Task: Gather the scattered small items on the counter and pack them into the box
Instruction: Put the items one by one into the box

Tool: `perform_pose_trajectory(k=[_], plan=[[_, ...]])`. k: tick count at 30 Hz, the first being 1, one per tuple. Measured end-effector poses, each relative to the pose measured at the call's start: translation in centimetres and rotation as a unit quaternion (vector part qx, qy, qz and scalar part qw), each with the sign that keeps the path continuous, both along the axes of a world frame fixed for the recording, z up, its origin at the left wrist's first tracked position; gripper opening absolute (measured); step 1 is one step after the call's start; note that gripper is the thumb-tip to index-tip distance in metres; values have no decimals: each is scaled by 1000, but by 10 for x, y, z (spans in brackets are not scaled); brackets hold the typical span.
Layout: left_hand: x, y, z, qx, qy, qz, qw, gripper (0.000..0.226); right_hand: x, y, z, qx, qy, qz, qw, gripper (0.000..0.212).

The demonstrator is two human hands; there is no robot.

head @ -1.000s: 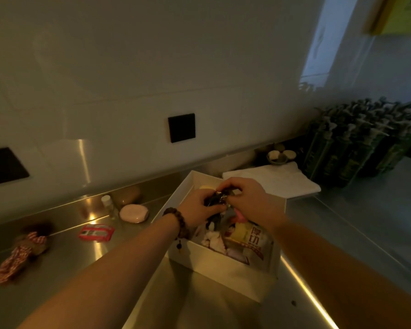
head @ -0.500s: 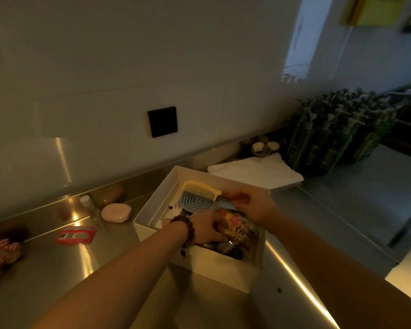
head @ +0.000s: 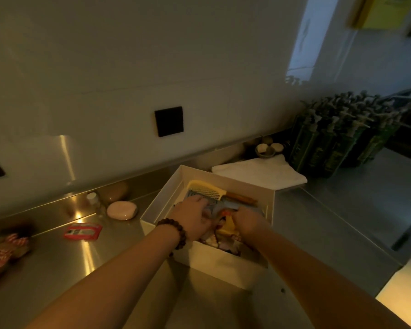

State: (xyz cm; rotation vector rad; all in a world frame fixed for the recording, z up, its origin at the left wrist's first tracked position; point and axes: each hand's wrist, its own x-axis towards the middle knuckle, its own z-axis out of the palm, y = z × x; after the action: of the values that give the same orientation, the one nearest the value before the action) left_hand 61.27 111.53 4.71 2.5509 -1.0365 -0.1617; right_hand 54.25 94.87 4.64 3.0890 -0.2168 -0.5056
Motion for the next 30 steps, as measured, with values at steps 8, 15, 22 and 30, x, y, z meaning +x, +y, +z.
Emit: perform_pose_trajectory(k=[8, 15, 22, 30], plan=[[8, 49, 13, -81, -57, 62, 993, 52, 15, 43, 14, 148, -193, 19, 970, 53], [21, 136, 24, -147, -93, 223, 959, 63, 63, 155, 20, 267, -241, 98, 928, 52], [38, 240, -23, -90, -56, 328, 939, 61, 123, 252, -4, 239, -181, 155, 941, 49], [89, 270, -85, 75, 66, 343, 934, 85, 183, 278, -53, 165, -53, 26, 985, 72]])
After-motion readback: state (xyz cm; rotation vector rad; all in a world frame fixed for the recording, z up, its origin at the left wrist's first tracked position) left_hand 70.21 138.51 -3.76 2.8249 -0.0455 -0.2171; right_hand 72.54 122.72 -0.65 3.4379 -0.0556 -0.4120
